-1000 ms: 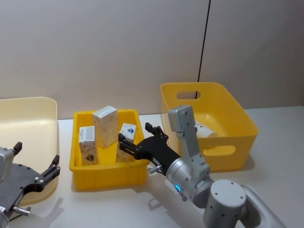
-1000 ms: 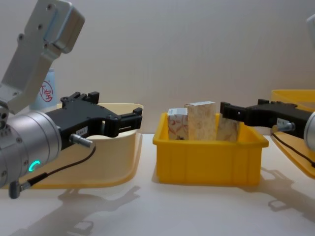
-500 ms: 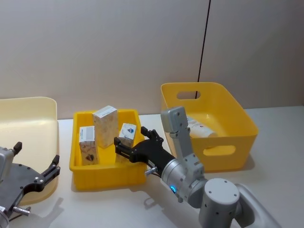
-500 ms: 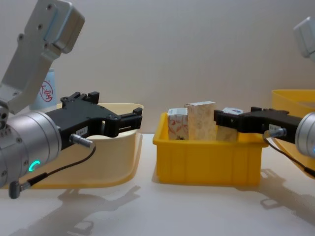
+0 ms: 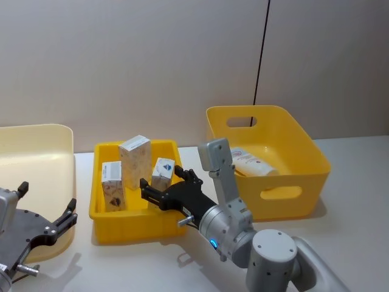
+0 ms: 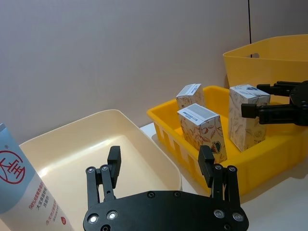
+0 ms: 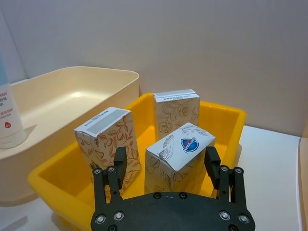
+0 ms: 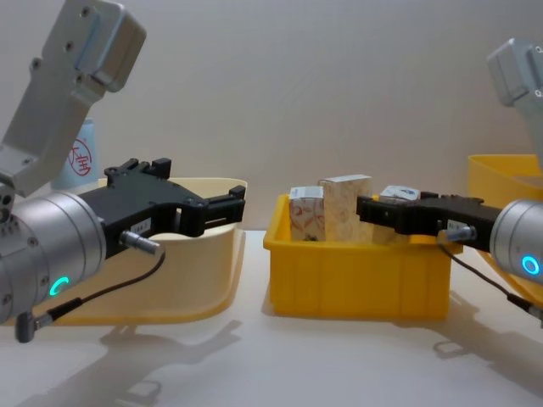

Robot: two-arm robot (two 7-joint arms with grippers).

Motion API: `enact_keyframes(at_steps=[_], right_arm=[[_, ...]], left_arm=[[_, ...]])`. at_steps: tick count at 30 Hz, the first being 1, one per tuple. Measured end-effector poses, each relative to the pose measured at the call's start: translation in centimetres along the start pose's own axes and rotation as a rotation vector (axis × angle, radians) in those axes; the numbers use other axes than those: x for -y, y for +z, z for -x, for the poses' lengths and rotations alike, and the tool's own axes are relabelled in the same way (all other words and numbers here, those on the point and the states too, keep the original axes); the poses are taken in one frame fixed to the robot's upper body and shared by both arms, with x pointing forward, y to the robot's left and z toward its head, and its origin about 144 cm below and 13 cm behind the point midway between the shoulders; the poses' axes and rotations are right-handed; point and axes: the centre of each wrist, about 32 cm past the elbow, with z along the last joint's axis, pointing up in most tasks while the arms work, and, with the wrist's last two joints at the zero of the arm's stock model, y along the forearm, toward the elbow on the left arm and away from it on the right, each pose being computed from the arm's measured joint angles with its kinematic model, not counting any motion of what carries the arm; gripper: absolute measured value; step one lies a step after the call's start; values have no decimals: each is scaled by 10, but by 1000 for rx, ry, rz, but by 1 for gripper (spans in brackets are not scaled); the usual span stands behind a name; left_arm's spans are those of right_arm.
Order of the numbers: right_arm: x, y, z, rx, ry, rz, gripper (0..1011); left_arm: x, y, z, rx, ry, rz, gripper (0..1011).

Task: Bimanual collaborative sorting of washing and personal care products

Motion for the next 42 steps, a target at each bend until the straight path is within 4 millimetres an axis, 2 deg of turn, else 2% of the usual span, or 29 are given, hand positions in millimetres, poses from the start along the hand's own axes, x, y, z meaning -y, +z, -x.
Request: enact_keyframes(at_steps=[42], right_arm=[[-14, -4, 30, -22, -141, 0, 1001]], left_arm=[[0, 0, 0, 0, 0, 0, 1002]])
